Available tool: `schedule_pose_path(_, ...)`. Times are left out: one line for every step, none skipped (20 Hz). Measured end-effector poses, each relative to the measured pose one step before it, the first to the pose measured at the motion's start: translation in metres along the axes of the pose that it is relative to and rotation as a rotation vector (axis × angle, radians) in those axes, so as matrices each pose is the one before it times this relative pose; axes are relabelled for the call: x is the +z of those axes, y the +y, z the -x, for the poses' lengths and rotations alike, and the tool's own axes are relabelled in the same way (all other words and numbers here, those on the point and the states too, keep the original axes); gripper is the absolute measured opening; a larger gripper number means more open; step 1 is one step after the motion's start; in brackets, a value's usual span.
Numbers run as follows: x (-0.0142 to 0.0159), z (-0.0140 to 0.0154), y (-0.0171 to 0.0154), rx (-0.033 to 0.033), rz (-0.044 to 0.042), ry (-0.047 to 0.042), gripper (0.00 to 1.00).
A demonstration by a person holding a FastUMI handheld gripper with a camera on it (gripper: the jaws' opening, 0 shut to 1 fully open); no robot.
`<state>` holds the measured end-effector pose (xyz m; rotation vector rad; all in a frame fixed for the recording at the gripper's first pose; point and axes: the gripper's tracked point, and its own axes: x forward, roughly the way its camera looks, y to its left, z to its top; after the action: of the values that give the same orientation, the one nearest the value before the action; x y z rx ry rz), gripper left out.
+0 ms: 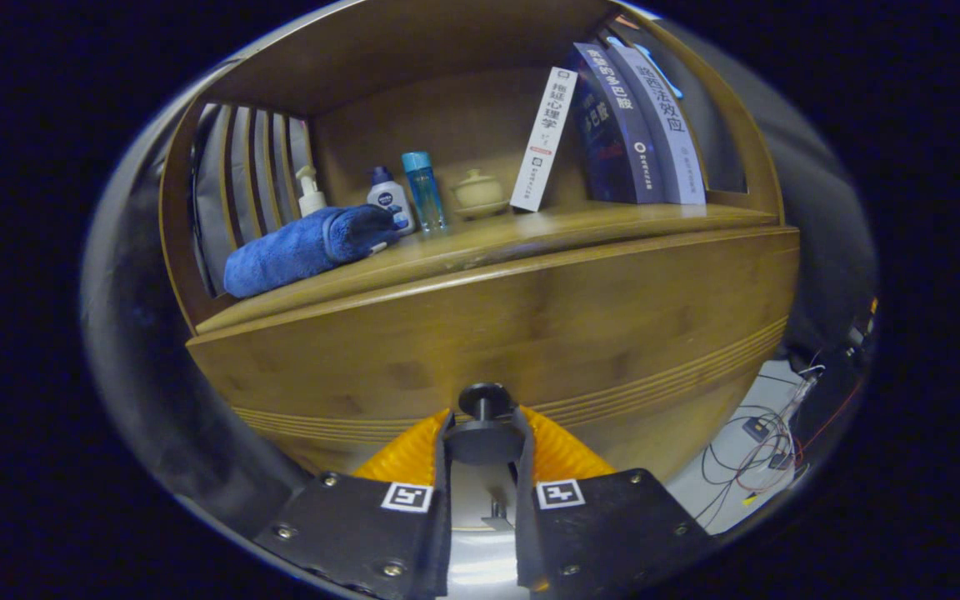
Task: Pull open the drawer, take out the items inside it, and place them on the countertop above the cabinet.
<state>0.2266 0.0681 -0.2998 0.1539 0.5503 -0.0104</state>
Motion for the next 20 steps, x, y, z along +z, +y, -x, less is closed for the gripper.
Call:
schedule_pose_path(-0.00238,0.00407,-0.00005,-0.00403,-0.00197,0.00256,0.31)
schedule_pose_path(-0.00181,0.00421,-0.00051,-0.00474,-0.00377,0.00063,0.31)
schedule_pose_path(-0.00227,0.00513,-0.00028,-0.00662,-0.00545,0.00117,0.31)
schedule_pose_path(-0.00150,0.00501,-0.00088,-0.00850,-0.00241,0.00149,0.31)
schedule_pose_path(-0.00276,0.00486,-0.00019,-0.01050,-0.00025,0.00272,0.31)
schedule_pose_path(-0.00264,0.00675,-0.00111,-0.01134,-0.00024,0.00225,0.31)
schedule_pose_path(-0.00357,0.00745,-0.00105,-0.00905,-0.00045,0.00213,0.31)
schedule_pose_path(-0.00185,0.00689,-0.00091,-0.00506,-0.00459,-0.00218,0.31)
schedule_pose_path(-0.00304,0.00726,-0.00130,-0.00336,-0.00365,-0.00383,0.31)
schedule_pose_path(-0.00234,0.00633,-0.00102,-0.00292,-0.00529,-0.00043,0.31)
schedule_pose_path(-0.00292,0.00690,-0.00123,-0.00573,0.00221,-0.00177,0.31)
schedule_pose_path(-0.00230,0.00587,-0.00086,-0.00645,0.00528,0.00402,0.31)
schedule_pose_path(-0.00331,0.00622,-0.00123,-0.00614,0.00661,0.00368,0.31)
schedule_pose_path(-0.00263,0.00536,-0.00024,-0.00561,0.00834,0.00634,0.31)
schedule_pose_path(-0.00200,0.00452,-0.00125,-0.00411,0.00176,0.00032,0.31)
schedule_pose_path(-0.00192,0.00430,-0.00037,-0.00117,-0.00385,-0.00007,0.31)
schedule_pose_path(-0.00285,0.00440,-0.00075,-0.00226,-0.00126,0.00065,0.31)
schedule_pose_path(-0.00370,0.00391,-0.00103,-0.00592,0.00349,0.00351,0.31)
schedule_pose_path(-0.00652,0.00621,-0.00228,-0.00970,0.00752,0.01076,0.31)
schedule_pose_path(-0.00151,0.00686,-0.00106,-0.00277,-0.01289,-0.00672,0.31)
